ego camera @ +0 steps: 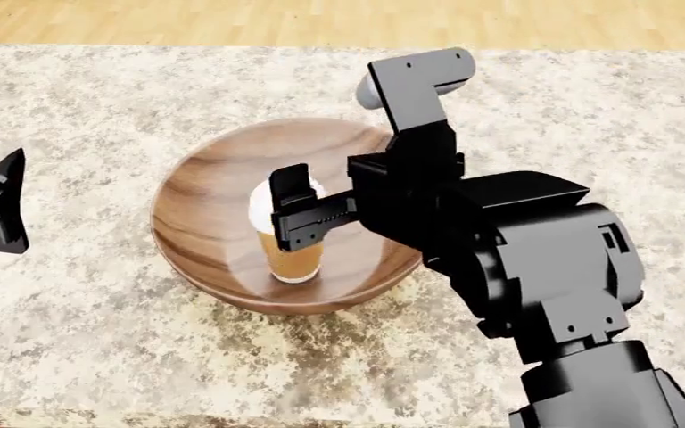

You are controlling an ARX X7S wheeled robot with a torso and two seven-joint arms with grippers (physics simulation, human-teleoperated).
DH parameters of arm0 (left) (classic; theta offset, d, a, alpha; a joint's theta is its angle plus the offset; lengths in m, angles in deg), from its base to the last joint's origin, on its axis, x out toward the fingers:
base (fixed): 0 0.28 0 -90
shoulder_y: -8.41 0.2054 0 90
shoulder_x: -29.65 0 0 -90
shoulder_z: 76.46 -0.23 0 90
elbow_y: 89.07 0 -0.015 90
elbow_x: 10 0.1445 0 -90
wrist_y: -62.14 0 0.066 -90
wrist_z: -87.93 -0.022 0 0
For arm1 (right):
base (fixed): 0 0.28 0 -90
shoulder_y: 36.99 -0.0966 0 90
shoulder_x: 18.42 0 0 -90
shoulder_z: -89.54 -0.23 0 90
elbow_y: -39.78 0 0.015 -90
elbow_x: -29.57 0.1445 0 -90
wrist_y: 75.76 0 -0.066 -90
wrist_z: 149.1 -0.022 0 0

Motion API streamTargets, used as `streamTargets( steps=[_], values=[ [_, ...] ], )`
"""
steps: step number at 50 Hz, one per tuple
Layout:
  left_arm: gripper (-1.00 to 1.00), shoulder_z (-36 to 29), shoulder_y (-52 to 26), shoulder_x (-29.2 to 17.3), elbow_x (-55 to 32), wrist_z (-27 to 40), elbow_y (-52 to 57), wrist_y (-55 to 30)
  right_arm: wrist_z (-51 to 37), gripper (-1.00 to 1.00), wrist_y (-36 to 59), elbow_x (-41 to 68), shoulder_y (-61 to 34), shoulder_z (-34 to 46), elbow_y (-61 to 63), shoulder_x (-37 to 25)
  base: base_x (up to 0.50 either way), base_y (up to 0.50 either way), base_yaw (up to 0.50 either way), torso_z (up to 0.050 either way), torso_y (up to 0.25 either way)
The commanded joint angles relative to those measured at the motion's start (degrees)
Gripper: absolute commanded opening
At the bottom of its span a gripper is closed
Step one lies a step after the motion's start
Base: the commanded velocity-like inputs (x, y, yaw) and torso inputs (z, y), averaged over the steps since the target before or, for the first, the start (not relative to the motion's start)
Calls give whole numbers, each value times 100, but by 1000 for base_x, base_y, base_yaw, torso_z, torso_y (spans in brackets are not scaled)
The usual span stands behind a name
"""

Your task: Place the cup inside the bowl on the dining table and move the bowl to any counter.

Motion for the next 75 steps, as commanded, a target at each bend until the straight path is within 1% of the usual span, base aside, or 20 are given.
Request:
streamTargets(
  steps=[1, 3, 6, 11, 12, 15, 21, 26, 30, 35, 40, 46, 49, 51, 52, 55, 59, 63, 72, 75],
  values=[
    [100, -56, -41, -39, 6, -36, -6, 2, -656, 100, -103, 232, 221, -556, 854, -340, 0, 0, 0, 0, 0],
    [100, -29, -30, -21, -18, 1, 40, -12, -1098, 100, 69, 430, 481, -865, 1426, -572, 0, 0, 0, 0, 0],
    [100, -50, -4, 16, 12, 10, 3, 45, -1482, 100, 481, 697, 733, -1101, 2155, -902, 0, 0, 0, 0, 0],
    [100, 11, 7, 97, -42, 62, 12, 57, -2067, 100, 1117, 1104, 984, -1472, 3025, -1317, 0, 0, 0, 0, 0],
    [100, -9, 20, 93, -31, 45, 6, 76, -2200, 100, 1353, 1293, 1076, -1576, 3228, -1381, 0, 0, 0, 0, 0],
    [100, -24, 27, 150, -3, 97, -19, 106, -2601, 100, 1591, 1519, 1314, -1859, 3558, -1485, 0, 0, 0, 0, 0],
    [100, -16, 39, 146, -1, 107, -11, 136, -3418, 100, 2013, 2101, 1724, -2607, 4024, -1566, 0, 0, 0, 0, 0],
    [100, 15, 125, 163, 1, 114, -21, 207, -3854, 100, 2369, 2510, 2109, -2959, 4136, -1574, 0, 0, 0, 0, 0],
    [100, -160, 135, 79, 129, 17, 124, 346, -4124, 100, 2427, 2661, 2287, -3179, 4121, -1512, 0, 0, 0, 0, 0],
    [100, -207, 217, 71, 268, 99, 315, 525, -4304, 100, 2416, 2884, 2398, -3454, 3958, -1365, 0, 0, 0, 0, 0],
    [100, -176, 303, 101, 262, 148, 334, 561, -4383, 100, 2411, 2945, 2355, -3535, 3770, -1313, 0, 0, 0, 0, 0],
    [100, -99, 329, 75, 184, 82, 275, 576, -4448, 100, 2339, 3243, 2125, -3852, 3237, -1050, 0, 0, 0, 0, 0],
    [100, -107, 347, 102, 157, 113, 307, 540, -4246, 100, 2117, 3036, 1906, -3741, 2802, -965, 0, 0, 0, 0, 0],
    [100, -96, 331, 106, 134, 133, 325, 506, -4000, 100, 1995, 2718, 1693, -3421, 2475, -967, 0, 0, 0, 0, 0],
    [100, -83, 332, 111, 128, 141, 313, 505, -4003, 100, 1886, 2670, 1582, -3453, 2214, -881, 0, 0, 0, 0, 0],
    [100, -60, 400, 111, 120, 128, 300, 548, -3686, 100, 1692, 2376, 1373, -3168, 1785, -848, 0, 0, 0, 0, 0],
    [100, -45, 358, 65, 132, 32, 142, 610, -3328, 100, 1364, 2059, 1243, -2916, 1283, -772, 0, 0, 0, 0, 0],
    [100, 12, 294, -41, 90, -84, 54, 614, -3097, 100, 1141, 1859, 1184, -2739, 941, -683, 0, 0, 0, 0, 0],
    [100, 61, 320, -102, 58, -152, -31, 643, -2726, 100, 805, 1586, 1022, -2492, 316, -519, 0, 0, 0, 0, 0],
    [100, 77, 434, -45, 13, -9, 167, 569, -2597, 100, 726, 1498, 953, -2392, 103, -462, 0, 0, 0, 0, 0]
  ],
)
